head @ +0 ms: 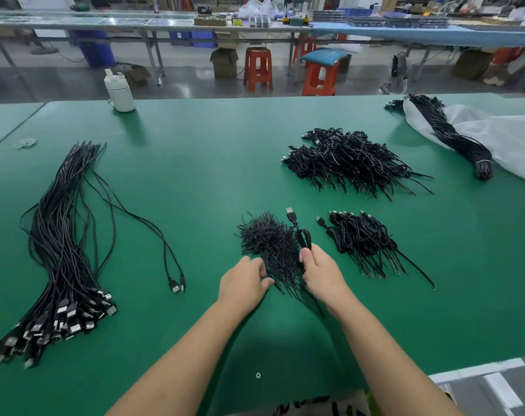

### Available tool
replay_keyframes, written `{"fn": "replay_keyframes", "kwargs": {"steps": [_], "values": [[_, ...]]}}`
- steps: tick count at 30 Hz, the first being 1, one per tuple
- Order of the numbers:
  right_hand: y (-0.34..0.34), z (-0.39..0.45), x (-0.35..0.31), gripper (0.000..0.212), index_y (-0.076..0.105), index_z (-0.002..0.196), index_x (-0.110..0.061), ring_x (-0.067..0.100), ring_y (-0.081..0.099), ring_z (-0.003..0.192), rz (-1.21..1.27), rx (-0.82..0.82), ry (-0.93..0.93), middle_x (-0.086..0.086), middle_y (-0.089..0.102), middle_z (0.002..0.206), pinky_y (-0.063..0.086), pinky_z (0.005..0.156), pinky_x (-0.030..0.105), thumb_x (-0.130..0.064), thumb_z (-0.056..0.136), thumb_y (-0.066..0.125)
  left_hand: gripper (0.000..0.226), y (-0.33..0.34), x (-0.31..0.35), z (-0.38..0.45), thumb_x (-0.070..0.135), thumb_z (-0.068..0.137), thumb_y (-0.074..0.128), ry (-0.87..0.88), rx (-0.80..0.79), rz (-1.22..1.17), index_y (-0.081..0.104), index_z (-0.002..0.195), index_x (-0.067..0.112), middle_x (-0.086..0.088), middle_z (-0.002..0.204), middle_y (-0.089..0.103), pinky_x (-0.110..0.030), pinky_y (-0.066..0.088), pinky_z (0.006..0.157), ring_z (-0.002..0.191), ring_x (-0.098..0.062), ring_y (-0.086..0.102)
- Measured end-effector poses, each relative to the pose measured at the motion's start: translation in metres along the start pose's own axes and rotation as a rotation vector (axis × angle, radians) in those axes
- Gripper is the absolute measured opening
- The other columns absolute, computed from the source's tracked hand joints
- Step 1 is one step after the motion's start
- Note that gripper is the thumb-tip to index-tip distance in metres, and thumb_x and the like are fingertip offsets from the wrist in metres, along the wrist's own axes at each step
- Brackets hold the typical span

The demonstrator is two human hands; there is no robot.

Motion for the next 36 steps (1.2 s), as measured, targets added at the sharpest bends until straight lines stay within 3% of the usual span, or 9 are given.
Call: {"fn": "replay_keyframes", "kwargs": {"steps": [4,10,18,22,25,29,31,34,36], "values": [[0.003,-0.003,-0.003,0.03,0.046,0.085,-0.014,0.016,0.037,0.06,-0.042,-0.038,-0.013,-0.001,0.042,0.066,0.03,0.06,0.031,-0.029,0.106,0.031,0.011,0.0,0.006,0.0,0.029,0.093,0.053,0.0,0.025,-0.017,0.051,0.083,0.029,0.007,0.092,0.051,-0.03,0.043,0.065,0.083,-0.018,0.057],[0.004,-0.005,-0.005,0.031,0.046,0.085,-0.015,0.016,0.042,0.069,-0.126,-0.027,-0.024,-0.001,0.046,0.075,0.032,0.064,0.033,-0.028,0.107,0.03,0.009,-0.015,0.004,-0.002,0.022,0.089,0.047,-0.033,-0.034,0.071,0.055,0.088,0.017,0.001,0.089,0.056,-0.032,0.046,0.064,0.079,-0.022,0.057],[0.009,-0.007,-0.01,0.031,0.043,0.082,-0.019,0.013,0.039,0.067,-0.06,-0.079,-0.073,-0.001,0.045,0.075,0.031,0.061,0.031,-0.033,0.106,0.03,0.017,-0.044,-0.032,-0.01,0.022,0.093,0.064,-0.053,-0.169,-0.021,0.07,0.109,0.019,0.001,0.11,0.07,-0.033,0.052,0.094,0.102,-0.018,0.064],[0.02,-0.018,-0.023,0.03,0.044,0.08,-0.022,0.012,0.041,0.066,0.001,-0.208,-0.168,-0.007,0.046,0.071,0.035,0.064,0.031,-0.034,0.106,0.032,0.011,-0.055,-0.036,-0.018,0.02,0.091,0.065,-0.129,0.028,-0.275,0.074,0.091,0.025,0.009,0.087,0.071,-0.018,0.047,0.071,0.08,-0.01,0.062],[0.037,-0.027,-0.026,0.024,0.054,0.092,-0.018,0.014,0.044,0.064,0.041,-0.311,-0.184,-0.007,0.046,0.068,0.037,0.064,0.031,-0.028,0.106,0.037,0.013,-0.057,-0.028,-0.024,0.017,0.088,0.07,-0.107,0.169,-0.638,0.073,0.081,0.028,0.016,0.05,0.053,-0.014,0.032,0.048,0.05,-0.003,0.04],[0.049,-0.027,-0.026,0.022,0.055,0.12,-0.021,-0.004,0.044,0.062,0.075,-0.284,-0.173,-0.016,0.049,0.069,0.038,0.065,0.023,-0.023,0.106,0.037,0.016,-0.05,-0.017,-0.035,0.014,0.088,0.069,-0.039,0.143,-0.686,0.073,0.077,0.027,0.011,0.046,0.04,-0.021,0.028,0.049,0.048,-0.007,0.03],[0.048,-0.026,-0.027,0.02,0.056,0.112,-0.027,-0.007,0.047,0.059,0.108,-0.258,-0.168,-0.019,0.052,0.063,0.036,0.063,0.016,-0.021,0.106,0.038,0.018,-0.049,-0.014,-0.038,0.015,0.087,0.071,-0.034,0.138,-0.662,0.071,0.076,0.029,0.013,0.048,0.046,-0.021,0.032,0.053,0.049,-0.006,0.034],[0.047,-0.025,-0.027,0.026,0.047,0.082,-0.018,0.016,0.048,0.061,0.092,-0.214,-0.145,-0.009,0.047,0.061,0.042,0.065,0.035,-0.022,0.106,0.039,0.013,-0.05,-0.008,-0.041,0.015,0.087,0.07,0.029,0.186,-0.581,0.074,0.084,0.027,0.02,0.062,0.06,-0.016,0.037,0.059,0.054,-0.003,0.045],[0.046,-0.023,-0.029,0.029,0.042,0.08,-0.01,0.022,0.047,0.064,0.068,-0.196,-0.128,0.0,0.043,0.062,0.045,0.067,0.044,-0.023,0.106,0.039,0.01,-0.054,-0.004,-0.044,0.014,0.087,0.069,0.156,0.243,-0.358,0.074,0.09,0.022,0.012,0.08,0.064,-0.022,0.044,0.067,0.067,-0.007,0.054]]}}
Point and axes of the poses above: each hand's wrist, its own z-axis towards the middle knuckle, its own y-axis out of the palm, x = y × z, the point moved 1 cm from there along z, towards the middle knuckle
